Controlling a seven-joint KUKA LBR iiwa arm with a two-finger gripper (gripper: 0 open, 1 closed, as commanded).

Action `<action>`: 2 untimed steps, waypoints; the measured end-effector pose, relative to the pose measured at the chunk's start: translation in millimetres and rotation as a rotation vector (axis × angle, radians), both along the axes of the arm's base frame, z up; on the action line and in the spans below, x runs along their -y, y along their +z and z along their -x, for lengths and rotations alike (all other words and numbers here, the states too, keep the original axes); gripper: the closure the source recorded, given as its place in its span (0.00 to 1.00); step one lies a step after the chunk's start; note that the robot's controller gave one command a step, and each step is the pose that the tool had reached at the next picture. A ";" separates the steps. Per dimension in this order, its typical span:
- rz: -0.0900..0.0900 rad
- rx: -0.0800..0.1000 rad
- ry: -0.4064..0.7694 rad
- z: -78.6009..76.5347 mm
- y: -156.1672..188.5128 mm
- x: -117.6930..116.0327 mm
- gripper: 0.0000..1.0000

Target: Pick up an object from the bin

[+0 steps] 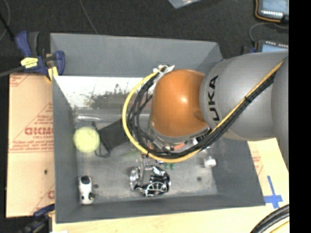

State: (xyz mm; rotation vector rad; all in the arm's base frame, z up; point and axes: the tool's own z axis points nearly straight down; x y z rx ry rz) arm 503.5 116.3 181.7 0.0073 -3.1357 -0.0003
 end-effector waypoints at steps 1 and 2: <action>-0.001 0.008 -0.003 -1.7 4.2 0.5 0.00; -0.003 0.015 0.068 -3.0 -14.0 12.3 0.00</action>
Offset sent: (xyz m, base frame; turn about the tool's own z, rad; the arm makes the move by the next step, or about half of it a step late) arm 0.0006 -0.0566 -0.0778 -0.2376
